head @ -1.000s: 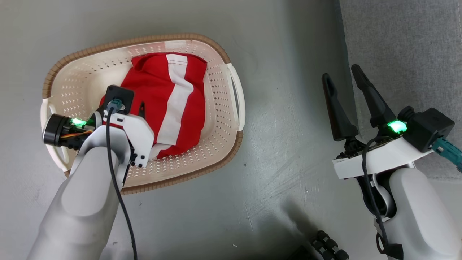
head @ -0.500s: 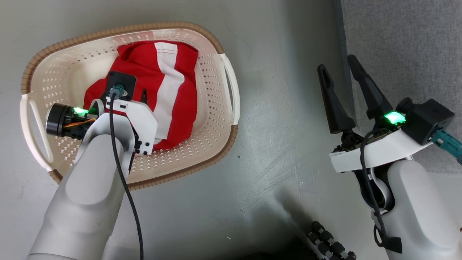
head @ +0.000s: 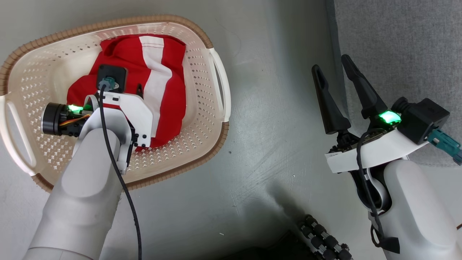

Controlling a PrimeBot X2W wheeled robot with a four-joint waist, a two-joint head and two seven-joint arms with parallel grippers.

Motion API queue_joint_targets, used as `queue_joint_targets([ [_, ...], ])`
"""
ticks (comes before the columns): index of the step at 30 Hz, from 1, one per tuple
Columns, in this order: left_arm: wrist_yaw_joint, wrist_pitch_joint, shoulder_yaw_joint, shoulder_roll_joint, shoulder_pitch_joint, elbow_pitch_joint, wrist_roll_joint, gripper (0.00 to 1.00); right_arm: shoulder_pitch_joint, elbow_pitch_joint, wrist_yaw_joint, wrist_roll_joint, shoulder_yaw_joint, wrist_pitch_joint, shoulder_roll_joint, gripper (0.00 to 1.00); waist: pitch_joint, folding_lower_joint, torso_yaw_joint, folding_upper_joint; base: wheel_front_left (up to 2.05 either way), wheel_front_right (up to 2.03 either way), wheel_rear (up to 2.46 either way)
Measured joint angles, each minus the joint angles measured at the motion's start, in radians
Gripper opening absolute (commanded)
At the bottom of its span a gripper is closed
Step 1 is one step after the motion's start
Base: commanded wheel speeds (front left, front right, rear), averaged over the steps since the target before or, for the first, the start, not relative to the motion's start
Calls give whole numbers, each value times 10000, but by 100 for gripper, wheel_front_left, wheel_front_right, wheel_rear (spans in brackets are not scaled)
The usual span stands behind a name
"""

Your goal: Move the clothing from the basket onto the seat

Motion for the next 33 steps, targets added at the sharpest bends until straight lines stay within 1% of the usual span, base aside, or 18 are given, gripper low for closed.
queue_joint_targets([
  [14, 190, -4, 341, -21, -259, 326, -286, 100, -49, -67, 0, 67, 98, 0, 0, 100, 301, 0, -260, 0, 0, 0, 0],
  [33, 280, -180, 477, -31, -531, 750, -462, 100, -40, -222, 0, 8, 107, 0, 0, 100, 673, 0, -296, 0, 0, 0, 0],
])
